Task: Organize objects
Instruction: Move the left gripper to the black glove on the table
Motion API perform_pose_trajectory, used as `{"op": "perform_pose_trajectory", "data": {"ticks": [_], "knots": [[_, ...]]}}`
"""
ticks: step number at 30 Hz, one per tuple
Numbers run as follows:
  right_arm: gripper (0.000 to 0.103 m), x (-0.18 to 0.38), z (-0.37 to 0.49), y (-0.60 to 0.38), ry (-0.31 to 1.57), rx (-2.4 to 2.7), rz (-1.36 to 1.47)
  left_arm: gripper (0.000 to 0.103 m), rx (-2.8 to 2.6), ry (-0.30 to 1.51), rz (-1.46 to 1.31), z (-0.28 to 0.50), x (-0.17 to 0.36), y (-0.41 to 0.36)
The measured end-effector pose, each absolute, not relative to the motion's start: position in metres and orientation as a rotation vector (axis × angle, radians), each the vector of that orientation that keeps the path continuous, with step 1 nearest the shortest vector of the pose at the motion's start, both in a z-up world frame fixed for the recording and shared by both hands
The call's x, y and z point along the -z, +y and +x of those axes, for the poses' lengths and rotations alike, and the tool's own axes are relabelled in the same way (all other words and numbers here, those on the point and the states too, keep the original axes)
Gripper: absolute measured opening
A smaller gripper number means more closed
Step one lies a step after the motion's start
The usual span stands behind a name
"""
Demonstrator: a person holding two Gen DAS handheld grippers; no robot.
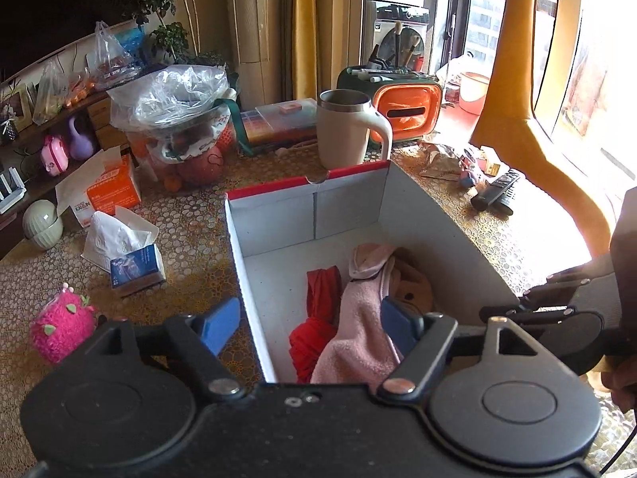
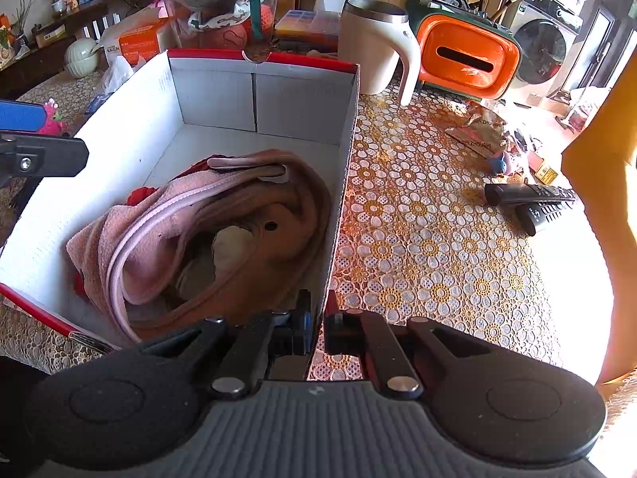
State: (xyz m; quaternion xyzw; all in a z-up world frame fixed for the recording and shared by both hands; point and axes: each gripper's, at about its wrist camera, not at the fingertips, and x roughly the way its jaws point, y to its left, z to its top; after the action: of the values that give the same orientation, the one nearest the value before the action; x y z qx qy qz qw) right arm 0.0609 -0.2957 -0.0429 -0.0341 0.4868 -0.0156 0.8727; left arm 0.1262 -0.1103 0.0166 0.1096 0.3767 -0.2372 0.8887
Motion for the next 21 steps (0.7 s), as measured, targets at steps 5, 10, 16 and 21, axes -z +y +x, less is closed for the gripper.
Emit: {"op": "perform_pose_trajectory", "data": {"ticks": [5, 10, 16, 21], "knots": [[0.005, 0.043, 0.061, -0.295, 1.018, 0.034, -0.074, 0.094, 0.451, 0.739, 0.194, 0.121, -0.026, -0.074], [0.005, 0.043, 0.06, -0.294, 1.022, 0.037, -0.078, 0.102, 0.398, 0.72, 0.151, 0.123, -0.029, -0.036], [0.005, 0.043, 0.061, -0.294, 1.027, 0.041, -0.078, 0.102, 0.323, 0.727, 0.122, 0.128, -0.018, 0.008], [0.005, 0.042, 0.061, -0.292, 1.031, 0.048, -0.083, 0.102, 0.253, 0.748, 0.116, 0.131, 0.002, 0.034]]}}
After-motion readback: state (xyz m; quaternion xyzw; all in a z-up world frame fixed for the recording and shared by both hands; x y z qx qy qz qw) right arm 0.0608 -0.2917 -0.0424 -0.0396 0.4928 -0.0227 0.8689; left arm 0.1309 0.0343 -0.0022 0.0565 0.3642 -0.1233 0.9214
